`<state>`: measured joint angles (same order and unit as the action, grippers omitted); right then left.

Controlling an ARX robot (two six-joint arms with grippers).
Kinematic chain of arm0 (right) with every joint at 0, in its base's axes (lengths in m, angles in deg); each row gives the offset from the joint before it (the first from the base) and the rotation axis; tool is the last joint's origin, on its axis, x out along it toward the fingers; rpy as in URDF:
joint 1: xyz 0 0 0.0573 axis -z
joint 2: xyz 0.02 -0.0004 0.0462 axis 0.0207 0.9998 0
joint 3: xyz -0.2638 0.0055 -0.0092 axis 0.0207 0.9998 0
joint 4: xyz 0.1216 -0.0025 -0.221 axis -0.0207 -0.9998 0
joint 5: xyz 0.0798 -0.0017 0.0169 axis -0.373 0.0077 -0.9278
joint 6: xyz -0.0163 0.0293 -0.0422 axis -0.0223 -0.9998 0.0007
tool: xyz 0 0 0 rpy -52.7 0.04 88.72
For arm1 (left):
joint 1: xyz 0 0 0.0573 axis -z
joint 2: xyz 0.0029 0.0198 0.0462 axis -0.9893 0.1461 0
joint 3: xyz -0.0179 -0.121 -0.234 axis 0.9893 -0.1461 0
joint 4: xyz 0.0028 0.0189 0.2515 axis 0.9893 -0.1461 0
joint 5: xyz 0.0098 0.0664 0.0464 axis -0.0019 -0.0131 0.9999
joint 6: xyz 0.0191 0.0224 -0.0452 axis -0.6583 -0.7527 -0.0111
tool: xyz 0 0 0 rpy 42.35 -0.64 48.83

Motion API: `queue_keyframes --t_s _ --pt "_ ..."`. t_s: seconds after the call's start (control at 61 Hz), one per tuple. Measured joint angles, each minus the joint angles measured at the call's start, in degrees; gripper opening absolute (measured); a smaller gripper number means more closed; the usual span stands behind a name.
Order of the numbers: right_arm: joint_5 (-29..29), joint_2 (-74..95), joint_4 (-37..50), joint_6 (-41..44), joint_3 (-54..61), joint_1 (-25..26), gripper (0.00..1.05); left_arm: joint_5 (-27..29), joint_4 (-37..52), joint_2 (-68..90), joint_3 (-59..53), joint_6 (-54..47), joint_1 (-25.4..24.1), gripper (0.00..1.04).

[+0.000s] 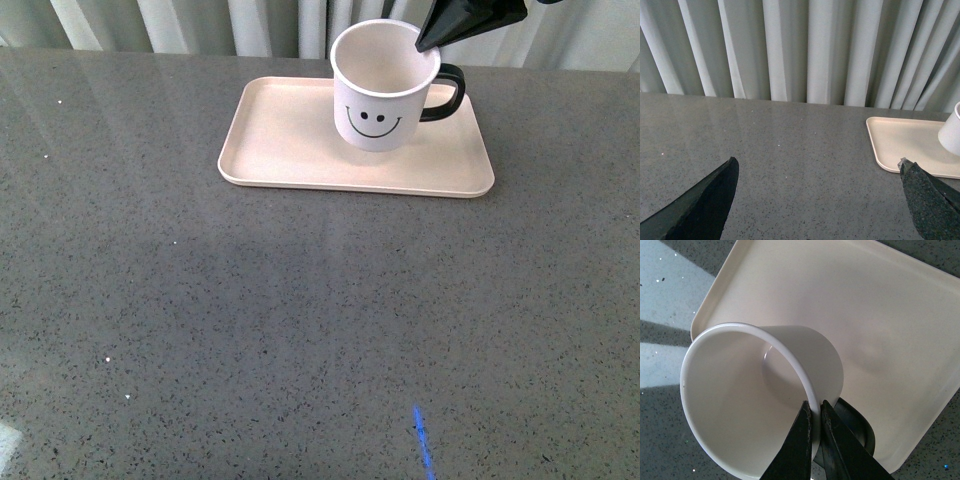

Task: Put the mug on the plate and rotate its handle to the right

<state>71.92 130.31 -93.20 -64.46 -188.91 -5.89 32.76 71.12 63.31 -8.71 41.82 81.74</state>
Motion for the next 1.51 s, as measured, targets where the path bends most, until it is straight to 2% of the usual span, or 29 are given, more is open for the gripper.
queue_keyframes --t_s 0.934,1.507 --pt "-2.45 7.82 -3.78 1.64 -7.23 1.03 0.02 0.00 0.00 0.00 0.00 0.00 0.00 0.96" --pt "-1.09 10.43 -6.43 2.12 -11.26 1.09 0.02 0.00 0.00 0.00 0.00 0.00 0.00 0.96"
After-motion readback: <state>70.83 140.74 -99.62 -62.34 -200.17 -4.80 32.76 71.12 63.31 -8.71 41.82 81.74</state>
